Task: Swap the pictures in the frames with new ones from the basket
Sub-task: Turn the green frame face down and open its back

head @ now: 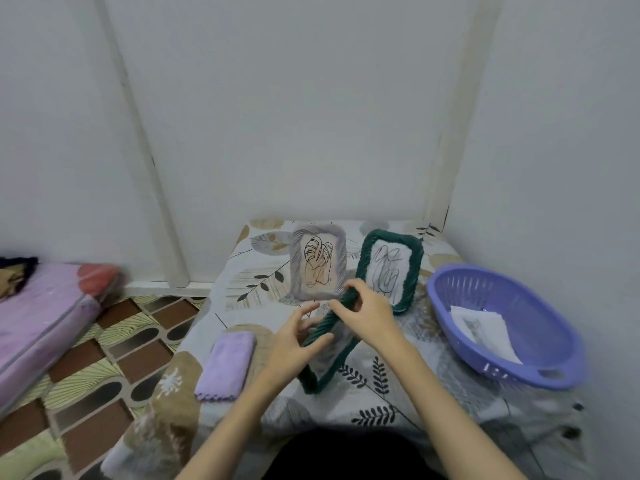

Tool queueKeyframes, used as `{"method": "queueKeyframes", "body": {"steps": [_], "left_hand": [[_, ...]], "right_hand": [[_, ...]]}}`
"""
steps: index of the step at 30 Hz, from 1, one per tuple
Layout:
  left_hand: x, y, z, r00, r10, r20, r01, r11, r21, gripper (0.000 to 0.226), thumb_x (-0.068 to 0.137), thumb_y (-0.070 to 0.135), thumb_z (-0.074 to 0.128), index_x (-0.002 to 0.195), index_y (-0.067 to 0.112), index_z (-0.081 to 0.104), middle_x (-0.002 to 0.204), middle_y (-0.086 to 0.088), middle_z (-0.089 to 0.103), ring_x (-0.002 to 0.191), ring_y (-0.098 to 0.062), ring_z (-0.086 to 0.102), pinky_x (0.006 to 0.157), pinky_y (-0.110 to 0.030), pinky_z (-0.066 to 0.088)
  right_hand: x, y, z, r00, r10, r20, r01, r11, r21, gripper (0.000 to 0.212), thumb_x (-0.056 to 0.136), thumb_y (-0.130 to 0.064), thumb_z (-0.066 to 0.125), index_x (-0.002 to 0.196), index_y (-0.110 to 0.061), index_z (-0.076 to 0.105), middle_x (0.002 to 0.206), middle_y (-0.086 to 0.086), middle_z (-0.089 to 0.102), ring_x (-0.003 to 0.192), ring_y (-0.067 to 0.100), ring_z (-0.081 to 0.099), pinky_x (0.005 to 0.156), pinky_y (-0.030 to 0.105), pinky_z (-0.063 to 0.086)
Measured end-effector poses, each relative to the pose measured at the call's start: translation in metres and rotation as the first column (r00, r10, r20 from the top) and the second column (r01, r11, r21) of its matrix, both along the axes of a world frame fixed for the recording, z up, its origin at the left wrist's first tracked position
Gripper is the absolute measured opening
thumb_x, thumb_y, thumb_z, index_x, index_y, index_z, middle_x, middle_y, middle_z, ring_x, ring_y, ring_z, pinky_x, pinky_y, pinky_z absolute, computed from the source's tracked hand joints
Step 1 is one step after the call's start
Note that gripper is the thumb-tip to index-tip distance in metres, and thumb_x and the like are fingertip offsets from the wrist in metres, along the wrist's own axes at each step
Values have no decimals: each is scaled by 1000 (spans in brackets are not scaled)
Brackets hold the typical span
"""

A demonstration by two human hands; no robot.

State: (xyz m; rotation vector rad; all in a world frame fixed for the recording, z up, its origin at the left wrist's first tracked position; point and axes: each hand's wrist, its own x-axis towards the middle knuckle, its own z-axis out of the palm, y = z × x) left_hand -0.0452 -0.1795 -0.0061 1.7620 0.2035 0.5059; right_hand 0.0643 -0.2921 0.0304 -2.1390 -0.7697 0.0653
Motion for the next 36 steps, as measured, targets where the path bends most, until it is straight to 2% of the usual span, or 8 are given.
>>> {"method": "queueKeyframes", "body": {"steps": [5,8,10,14,17,22,28,36], "left_hand": [[10,6,18,985,145,88,-140,988,-64,15,87,10,59,96,21,62,96,-3,69,84,-16,65,68,-21,54],[22,14,12,970,244,17,-244,965,95,21,86,12,63,98,28,60,104,7,63,100,-18,58,82,-26,48],[27,11,6,976,180,-125,-160,975,154,39,83,21,67,119,28,52,120,11,49,116,-12,44,99,-30,38],[30,0,-11,965,-5,-263,-21,995,-98,80,78,25,72,141,33,23,125,10,36,120,-9,38,103,-34,39],[36,2,-32,956,96,-276,-115,992,-53,96,68,26,81,142,33,20,137,1,40,125,-18,44,104,-42,42],[44,2,-54,921,271,-280,-204,948,246,99,70,31,78,145,12,16,141,-8,37,128,-18,35,105,-28,29],[44,22,-74,792,385,-473,25,755,655,92,81,62,50,146,11,11,148,-12,26,136,-29,21,114,-39,19],[39,33,-77,787,402,-468,117,648,753,94,67,83,33,142,26,27,154,4,16,143,-24,3,115,-45,7]], "right_hand": [[1,-28,-1,971,21,-236,16,988,153,21,81,-15,58,98,-25,52,90,10,61,68,27,63,57,36,59],[8,-36,-7,969,35,-245,11,983,182,27,79,-9,55,95,-32,54,95,4,62,61,17,55,54,32,55],[11,-41,-11,956,65,-287,9,969,248,31,79,-5,54,94,-32,55,95,2,66,73,19,62,62,35,56],[18,-45,-24,883,119,-454,70,923,378,35,83,5,46,99,-24,56,89,4,67,76,17,64,63,31,55],[25,-38,-45,855,80,-512,94,948,305,35,87,-6,51,113,-29,50,123,9,55,111,22,55,90,39,49],[18,-14,-71,954,-34,-297,10,997,-80,83,79,-39,67,144,-16,21,144,6,30,131,23,35,105,34,33],[20,-2,-96,996,-55,-72,21,915,-404,75,81,-57,52,142,-22,25,142,2,37,129,22,30,103,38,28],[13,-8,-115,962,-5,273,158,824,-544,76,76,-70,9,141,-35,26,146,-4,31,129,19,28,96,40,25]]}}
